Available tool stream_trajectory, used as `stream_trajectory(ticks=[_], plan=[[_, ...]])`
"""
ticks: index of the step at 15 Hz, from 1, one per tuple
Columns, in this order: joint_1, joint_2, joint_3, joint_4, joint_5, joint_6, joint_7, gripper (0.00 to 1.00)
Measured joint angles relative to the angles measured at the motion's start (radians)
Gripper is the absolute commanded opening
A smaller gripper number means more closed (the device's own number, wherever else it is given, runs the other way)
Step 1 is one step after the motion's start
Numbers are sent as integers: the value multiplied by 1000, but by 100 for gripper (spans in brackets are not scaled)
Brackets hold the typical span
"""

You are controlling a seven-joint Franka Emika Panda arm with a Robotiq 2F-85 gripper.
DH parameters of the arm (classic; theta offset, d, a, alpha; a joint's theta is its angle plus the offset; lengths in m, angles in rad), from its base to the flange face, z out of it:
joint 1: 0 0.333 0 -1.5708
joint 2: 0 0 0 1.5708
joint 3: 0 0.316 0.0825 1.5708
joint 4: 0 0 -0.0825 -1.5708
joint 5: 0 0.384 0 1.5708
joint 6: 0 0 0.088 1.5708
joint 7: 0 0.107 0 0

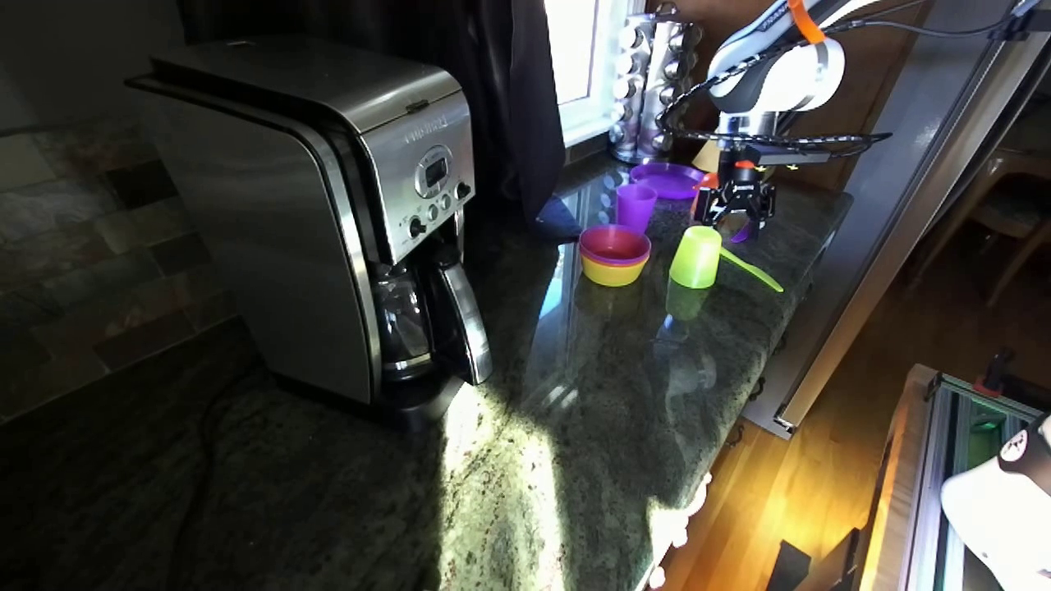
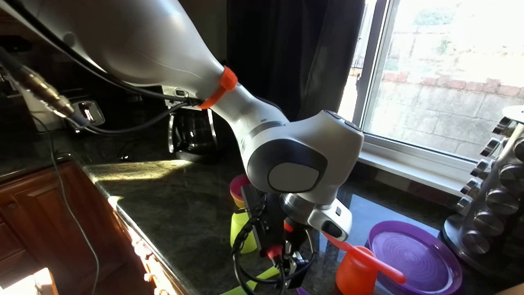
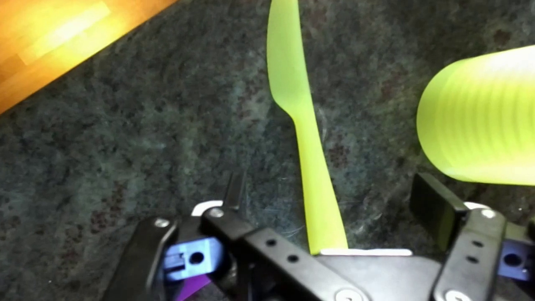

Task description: Place the yellow cup upside down then put the yellow cup on top of the yellow cup.

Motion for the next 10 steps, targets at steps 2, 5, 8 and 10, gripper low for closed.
stream_trajectory(ticks=[2,5,8,10], plan=[[-7,17,4,16,16,-15,-25,78],[-14,34,10,32,34,-26,-56,46],[-17,45,16,36,41,-26,-74,24],[-18,46,16,40,41,-26,-79,21]])
